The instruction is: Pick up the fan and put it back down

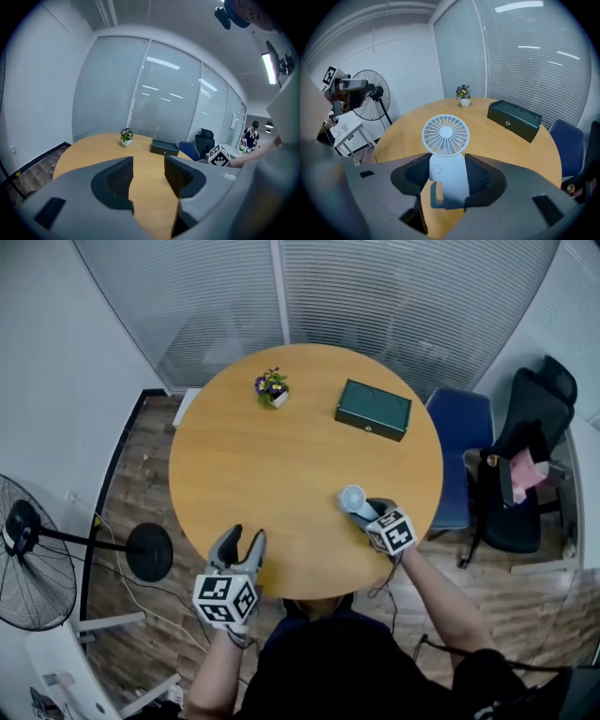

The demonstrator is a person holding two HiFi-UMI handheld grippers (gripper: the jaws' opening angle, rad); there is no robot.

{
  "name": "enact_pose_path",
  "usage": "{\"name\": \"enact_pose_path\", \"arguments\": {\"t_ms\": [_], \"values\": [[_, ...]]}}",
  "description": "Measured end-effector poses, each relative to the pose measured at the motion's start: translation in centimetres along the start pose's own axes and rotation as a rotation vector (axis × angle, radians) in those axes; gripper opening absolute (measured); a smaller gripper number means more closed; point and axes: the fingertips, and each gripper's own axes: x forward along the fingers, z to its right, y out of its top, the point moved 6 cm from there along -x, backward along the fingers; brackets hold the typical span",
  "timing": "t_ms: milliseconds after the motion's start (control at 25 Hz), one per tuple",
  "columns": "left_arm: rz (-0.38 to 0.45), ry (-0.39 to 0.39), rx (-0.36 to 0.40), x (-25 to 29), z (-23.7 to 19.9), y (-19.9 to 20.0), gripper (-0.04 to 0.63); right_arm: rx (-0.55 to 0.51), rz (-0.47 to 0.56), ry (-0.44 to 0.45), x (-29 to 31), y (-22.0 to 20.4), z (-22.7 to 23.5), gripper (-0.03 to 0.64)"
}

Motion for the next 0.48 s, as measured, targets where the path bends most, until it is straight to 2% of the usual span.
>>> {"name": "enact_pose_path", "arguments": {"t_ms": [480], "values": [[0.024,-0.065,0.023,1.1,1.2,1.6,0.202,0.142,0.26,-0.013,-7.0,5.9,-2.6,0.227]]}}
